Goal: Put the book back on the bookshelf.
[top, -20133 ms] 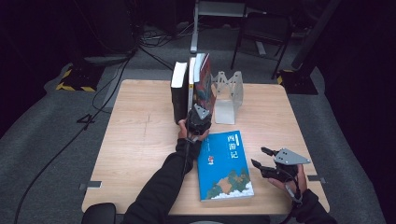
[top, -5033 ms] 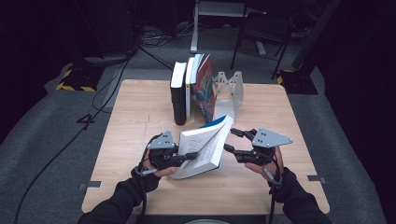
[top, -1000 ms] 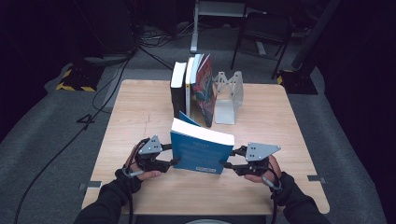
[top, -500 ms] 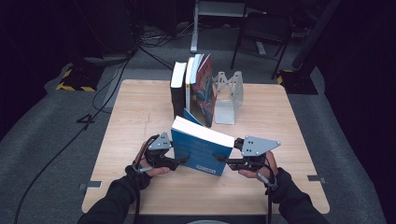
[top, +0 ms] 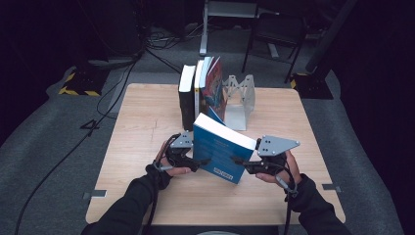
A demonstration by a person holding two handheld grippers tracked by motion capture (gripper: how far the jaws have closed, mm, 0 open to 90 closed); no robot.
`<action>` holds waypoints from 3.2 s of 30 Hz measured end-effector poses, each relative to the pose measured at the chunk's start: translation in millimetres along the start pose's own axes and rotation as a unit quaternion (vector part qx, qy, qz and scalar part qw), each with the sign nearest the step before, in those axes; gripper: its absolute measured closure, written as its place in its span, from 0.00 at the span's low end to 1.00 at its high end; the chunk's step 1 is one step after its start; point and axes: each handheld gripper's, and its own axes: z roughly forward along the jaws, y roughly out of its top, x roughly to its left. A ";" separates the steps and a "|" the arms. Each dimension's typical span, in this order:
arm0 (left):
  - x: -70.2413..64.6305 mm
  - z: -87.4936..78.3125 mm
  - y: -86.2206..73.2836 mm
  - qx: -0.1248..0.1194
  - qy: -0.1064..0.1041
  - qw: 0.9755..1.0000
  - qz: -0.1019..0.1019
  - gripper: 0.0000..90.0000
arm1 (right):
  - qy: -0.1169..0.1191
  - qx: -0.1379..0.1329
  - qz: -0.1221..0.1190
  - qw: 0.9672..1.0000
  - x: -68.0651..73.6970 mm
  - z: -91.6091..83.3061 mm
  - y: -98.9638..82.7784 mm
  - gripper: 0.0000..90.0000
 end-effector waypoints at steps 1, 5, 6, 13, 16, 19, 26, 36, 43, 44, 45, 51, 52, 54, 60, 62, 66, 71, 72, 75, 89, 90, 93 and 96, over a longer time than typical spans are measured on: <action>-0.5 0.7 0.6 0.001 0.002 1.000 0.000 0.24 | 0.002 0.002 0.007 1.000 -1.7 -0.2 1.2 0.54; -1.9 1.4 0.9 0.002 0.007 1.000 0.000 0.22 | 0.004 0.007 0.015 1.000 -1.9 0.2 8.3 0.51; -2.1 1.4 0.8 0.002 0.008 1.000 0.000 0.22 | -0.004 0.013 0.015 1.000 -1.2 1.0 11.4 0.54; -3.9 -1.8 -0.8 0.007 0.011 1.000 -0.006 0.21 | -0.002 0.031 0.038 0.999 -5.4 -0.6 18.9 0.64; -6.8 -9.0 -3.6 0.022 0.024 0.999 -0.012 0.26 | 0.004 0.035 0.037 0.999 -5.0 -0.6 20.3 0.65; -10.3 -21.1 -10.9 0.044 0.041 0.998 -0.007 0.24 | 0.008 0.039 0.037 0.999 -4.8 -0.3 21.9 0.65; -23.2 -49.9 -46.1 0.104 0.062 0.993 0.002 0.21 | 0.027 0.034 0.057 0.997 -12.1 1.6 24.2 0.61; -35.9 -40.2 -67.1 0.149 0.069 0.986 0.005 0.21 | 0.017 0.043 0.051 0.998 -8.6 6.2 32.9 0.66; -32.5 -36.4 -73.3 0.143 0.059 0.988 -0.015 0.19 | 0.007 0.051 0.052 0.997 -7.8 2.0 33.7 0.66; -32.4 -36.4 -73.8 0.141 0.060 0.988 -0.017 0.19 | 0.007 0.053 0.051 0.997 -7.9 0.5 33.2 0.66; -32.4 -36.3 -73.8 0.141 0.060 0.988 -0.017 0.19 | 0.008 0.052 0.052 0.997 -8.4 -1.3 32.4 0.66; -30.9 -35.9 -73.7 0.141 0.055 0.988 -0.014 0.18 | 0.003 0.060 0.060 0.996 -11.3 -11.1 31.0 0.66; -30.9 -35.9 -73.7 0.141 0.055 0.988 -0.014 0.18 | 0.003 0.060 0.060 0.996 -11.3 -11.1 31.0 0.66; -29.9 -36.1 -73.7 0.142 0.053 0.988 -0.010 0.18 | 0.001 0.066 0.058 0.996 -12.6 -17.7 30.9 0.66; -29.4 -36.6 -73.8 0.142 0.053 0.988 -0.010 0.18 | -0.016 0.075 0.065 0.995 -16.9 -34.2 31.1 0.66; -29.4 -36.6 -73.8 0.142 0.053 0.988 -0.010 0.18 | -0.023 0.075 0.064 0.995 -18.1 -38.8 31.2 0.66; -29.1 -36.5 -73.8 0.142 0.053 0.988 -0.010 0.18 | -0.049 0.085 0.066 0.993 -25.4 -56.8 31.9 0.66; -29.1 -36.4 -73.9 0.141 0.054 0.988 -0.012 0.18 | -0.075 0.097 0.068 0.990 -33.4 -72.1 31.0 0.67; -29.1 -36.4 -73.9 0.141 0.054 0.988 -0.012 0.18 | -0.078 0.099 0.069 0.990 -35.1 -74.1 30.9 0.67; -29.1 -36.4 -73.8 0.141 0.054 0.988 -0.012 0.18 | -0.089 0.104 0.071 0.988 -39.2 -78.9 30.9 0.67; -29.2 -36.3 -73.9 0.141 0.054 0.989 -0.012 0.18 | -0.115 0.114 0.081 0.984 -61.6 -67.5 45.9 0.67; -29.3 -36.3 -73.9 0.141 0.054 0.988 -0.013 0.18 | -0.117 0.113 0.081 0.983 -63.9 -65.3 47.4 0.67; -29.3 -36.3 -73.9 0.141 0.054 0.989 -0.013 0.18 | -0.123 0.114 0.082 0.982 -70.3 -57.4 52.8 0.67; -29.3 -36.4 -73.8 0.141 0.053 0.988 -0.013 0.18 | -0.129 0.111 0.088 0.981 -77.7 -50.7 56.7 0.67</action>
